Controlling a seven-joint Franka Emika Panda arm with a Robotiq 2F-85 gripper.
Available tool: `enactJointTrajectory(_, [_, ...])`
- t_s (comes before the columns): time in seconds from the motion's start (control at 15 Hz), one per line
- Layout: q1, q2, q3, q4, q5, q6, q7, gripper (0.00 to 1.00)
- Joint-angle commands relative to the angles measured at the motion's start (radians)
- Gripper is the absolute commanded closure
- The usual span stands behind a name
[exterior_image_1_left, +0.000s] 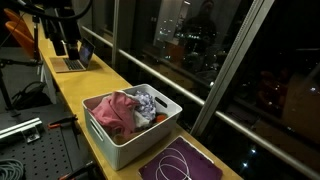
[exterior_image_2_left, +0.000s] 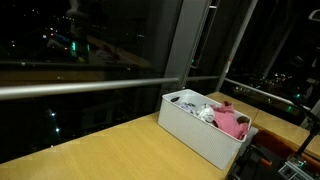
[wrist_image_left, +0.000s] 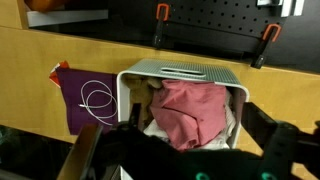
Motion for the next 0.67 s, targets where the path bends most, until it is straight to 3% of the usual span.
enactJointTrajectory(0.0, [0.011,0.063,0.002,0.048,-0.016,0.025,0.004,0.0])
enactJointTrajectory(0.27, [0.015,0.187,0.025,0.121,-0.034,0.154,0.015,0.0])
enactJointTrajectory(0.6, [0.008,0.422,0.057,0.198,-0.041,0.403,0.057,0.0])
